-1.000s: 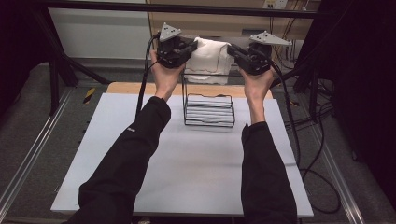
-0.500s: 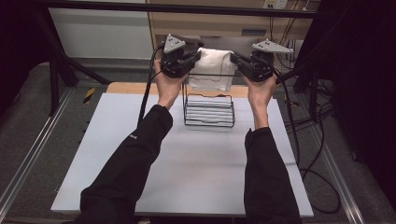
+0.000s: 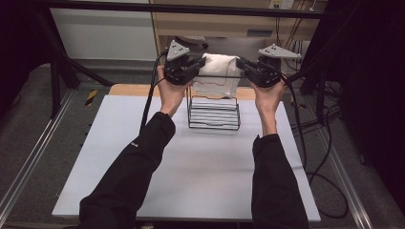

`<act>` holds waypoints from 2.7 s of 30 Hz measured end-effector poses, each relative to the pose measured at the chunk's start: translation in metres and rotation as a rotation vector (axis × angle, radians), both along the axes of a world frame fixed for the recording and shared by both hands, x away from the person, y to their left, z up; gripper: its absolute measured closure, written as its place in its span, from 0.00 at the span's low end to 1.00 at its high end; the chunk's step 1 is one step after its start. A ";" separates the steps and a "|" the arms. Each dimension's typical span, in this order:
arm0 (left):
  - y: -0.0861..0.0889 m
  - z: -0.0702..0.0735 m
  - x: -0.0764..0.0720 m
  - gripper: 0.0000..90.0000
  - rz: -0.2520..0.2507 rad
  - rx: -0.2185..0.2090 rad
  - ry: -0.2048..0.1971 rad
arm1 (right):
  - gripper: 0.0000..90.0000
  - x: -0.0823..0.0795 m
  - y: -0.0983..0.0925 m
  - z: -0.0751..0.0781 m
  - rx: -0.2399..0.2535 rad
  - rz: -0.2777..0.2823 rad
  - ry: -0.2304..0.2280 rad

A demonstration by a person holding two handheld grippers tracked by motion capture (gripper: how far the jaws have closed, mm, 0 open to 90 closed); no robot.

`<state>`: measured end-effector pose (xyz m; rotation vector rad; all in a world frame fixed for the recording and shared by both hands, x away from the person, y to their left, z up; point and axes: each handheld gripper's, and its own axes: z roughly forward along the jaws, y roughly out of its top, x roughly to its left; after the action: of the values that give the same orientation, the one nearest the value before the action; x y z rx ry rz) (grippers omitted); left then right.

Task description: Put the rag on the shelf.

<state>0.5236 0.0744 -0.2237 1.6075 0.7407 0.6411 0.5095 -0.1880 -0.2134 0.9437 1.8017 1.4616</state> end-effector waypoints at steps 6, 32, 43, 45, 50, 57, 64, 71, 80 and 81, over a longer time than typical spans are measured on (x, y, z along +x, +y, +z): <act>0.000 -0.003 -0.006 0.92 -0.005 -0.011 -0.005 | 0.94 -0.006 -0.001 -0.003 0.001 0.013 -0.011; 0.014 -0.008 -0.032 0.83 -0.050 0.035 0.045 | 0.94 -0.028 0.000 -0.022 -0.010 0.101 -0.047; 0.020 0.019 -0.025 0.65 -0.024 0.092 0.146 | 0.94 -0.032 -0.001 -0.029 -0.030 0.123 -0.051; 0.016 0.024 -0.022 0.60 -0.031 0.111 0.151 | 0.94 -0.033 -0.001 -0.030 -0.031 0.126 -0.049; 0.001 0.029 -0.019 0.58 -0.049 0.162 0.145 | 0.94 -0.033 -0.002 -0.031 -0.033 0.130 -0.047; -0.004 0.023 -0.027 0.86 -0.064 0.190 0.140 | 0.93 -0.032 -0.003 -0.032 -0.031 0.138 -0.028; 0.001 0.006 -0.035 0.88 -0.080 0.167 0.139 | 0.85 -0.034 -0.002 -0.028 -0.033 0.151 0.006; 0.000 -0.005 -0.036 0.89 -0.090 0.188 0.138 | 0.71 -0.046 -0.001 -0.010 -0.023 0.185 -0.016; 0.006 -0.015 -0.037 0.86 -0.117 0.221 0.155 | 0.98 -0.030 0.018 -0.010 -0.020 0.122 0.095; 0.006 -0.016 -0.038 0.85 -0.120 0.225 0.159 | 0.99 -0.028 0.020 -0.013 -0.025 0.125 0.105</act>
<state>0.4859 0.0806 -0.2397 1.9124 0.7001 0.5274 0.4812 -0.1683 -0.2262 0.9259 1.9818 1.4858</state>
